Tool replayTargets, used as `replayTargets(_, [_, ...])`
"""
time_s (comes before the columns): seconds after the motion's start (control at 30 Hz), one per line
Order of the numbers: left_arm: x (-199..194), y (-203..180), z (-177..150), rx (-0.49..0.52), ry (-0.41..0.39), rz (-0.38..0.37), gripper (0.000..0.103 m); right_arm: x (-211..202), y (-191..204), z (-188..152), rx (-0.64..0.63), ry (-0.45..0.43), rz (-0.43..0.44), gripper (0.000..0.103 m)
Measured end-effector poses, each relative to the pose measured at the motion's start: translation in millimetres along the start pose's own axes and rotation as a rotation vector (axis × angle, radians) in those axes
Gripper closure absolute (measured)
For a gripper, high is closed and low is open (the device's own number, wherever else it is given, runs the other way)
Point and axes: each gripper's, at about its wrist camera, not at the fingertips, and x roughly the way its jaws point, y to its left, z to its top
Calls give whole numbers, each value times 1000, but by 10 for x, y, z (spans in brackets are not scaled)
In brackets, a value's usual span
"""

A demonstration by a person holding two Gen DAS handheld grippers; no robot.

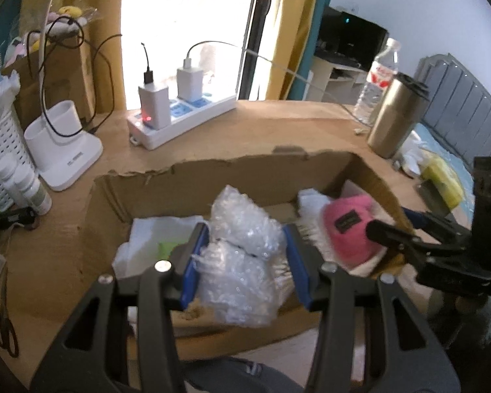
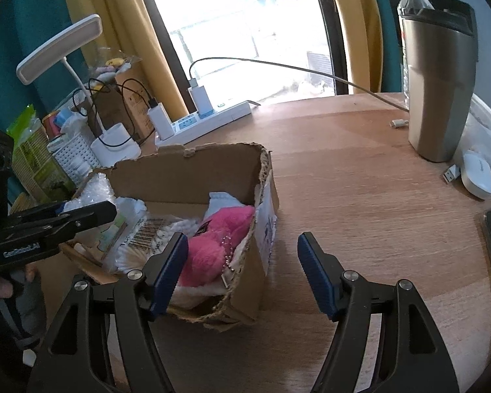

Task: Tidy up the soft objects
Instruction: 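Open both tools to release the plush ball and bag into the box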

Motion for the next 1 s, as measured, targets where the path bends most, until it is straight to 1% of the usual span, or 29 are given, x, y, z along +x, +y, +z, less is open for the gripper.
replayTargets(0.07, [29, 28, -9, 1, 15, 5, 54, 7, -13, 2, 5, 1, -1, 30])
replayTargets(0.1, [38, 36, -19, 2, 20, 8, 52, 14, -15, 3, 7, 2, 0, 30])
replayTargets(0.17, [38, 45, -37, 4, 25, 15, 51, 10, -11, -2, 5, 3, 0, 30])
replayTargets(0.27, [7, 44, -72, 7, 26, 3, 49, -7, 2, -6, 0, 2, -4, 30])
replayTargets(0.3, [1, 39, -80, 12, 30, -8, 44, -11, 9, -5, -2, 3, -6, 30])
replayTargets(0.33, [-7, 34, -90, 18, 35, -22, 35, -16, 19, -4, -4, 2, -8, 30])
replayTargets(0.37, [-30, 34, -103, 19, 31, -32, 33, -25, 30, -3, -5, 1, -10, 30])
replayTargets(1.0, [-566, 91, -313, 13, -61, -80, 32, -265, 371, -103, -37, -20, -34, 30])
